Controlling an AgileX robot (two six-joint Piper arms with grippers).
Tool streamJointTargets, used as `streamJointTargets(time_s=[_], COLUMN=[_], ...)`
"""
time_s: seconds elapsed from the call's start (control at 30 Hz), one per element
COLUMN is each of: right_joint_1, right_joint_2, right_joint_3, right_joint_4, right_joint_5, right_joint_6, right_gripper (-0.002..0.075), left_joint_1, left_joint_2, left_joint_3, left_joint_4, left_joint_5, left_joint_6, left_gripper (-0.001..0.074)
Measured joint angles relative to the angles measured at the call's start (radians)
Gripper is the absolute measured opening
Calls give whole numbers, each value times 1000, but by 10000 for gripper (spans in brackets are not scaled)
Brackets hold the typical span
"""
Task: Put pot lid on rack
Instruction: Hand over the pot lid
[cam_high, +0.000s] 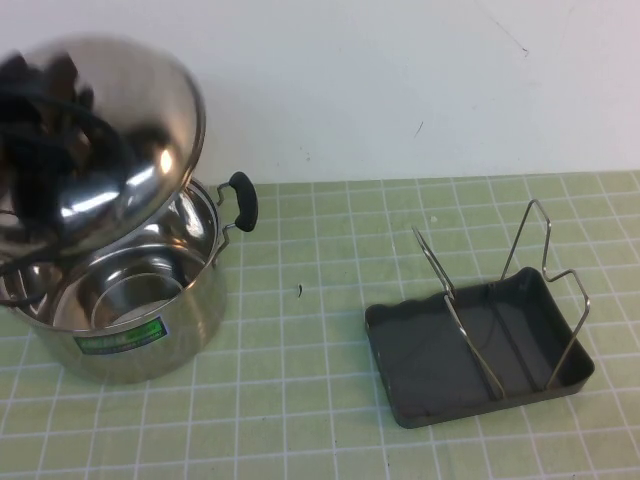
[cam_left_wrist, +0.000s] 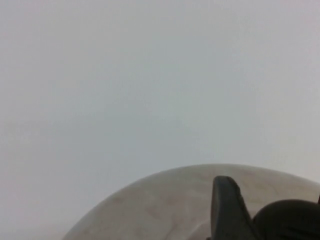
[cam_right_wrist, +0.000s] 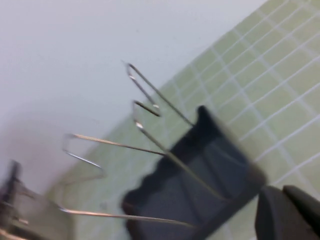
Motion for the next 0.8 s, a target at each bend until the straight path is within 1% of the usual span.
streamJointTargets(time_s=[0.03,0.07,0.13,0.2,0.23,0.3,0.37,0.4,0.43,0.53,0.6,0.63,0.7,0.77,0.8], right_joint_1=[0,0,0,0,0,0,0,0,0,15,22,24,40,60,66], right_joint_2=[0,0,0,0,0,0,0,0,0,0,4,13,51,95,123], right_joint_3=[0,0,0,0,0,0,0,0,2,2,2,2,2,-10,-22], right_joint_4=[45,65,67,65,70,104,211,300,388,780,992,1064,1135,1154,1157], right_joint_5=[-5,-10,-27,-36,-34,1,80,124,155,207,216,228,255,286,303], right_joint_6=[19,24,-21,-70,-88,-122,-227,-320,-411,-772,-932,-988,-1043,-1064,-1069], right_gripper=[-1,-1,-1,-1,-1,-1,-1,-1,-1,-1,-1,1,29,86,132], left_joint_1=[0,0,0,0,0,0,0,-5,-12,-46,-84,-103,-157,-214,-241], left_joint_2=[-58,-111,-191,-256,-275,-296,-301,-301,-301,-301,-301,-299,-288,-270,-254], left_joint_3=[0,0,0,0,0,0,0,0,0,0,0,0,0,0,0], left_joint_4=[42,113,295,558,662,888,1034,1075,1093,1090,1060,1039,987,924,879], left_joint_5=[0,2,4,-24,-59,-186,-319,-357,-372,-392,-385,-374,-343,-323,-311], left_joint_6=[-79,-220,-451,-688,-764,-895,-945,-952,-953,-915,-873,-857,-819,-783,-766], left_gripper=[308,308,308,308,308,308,308,308,308,308,308,308,308,308,308])
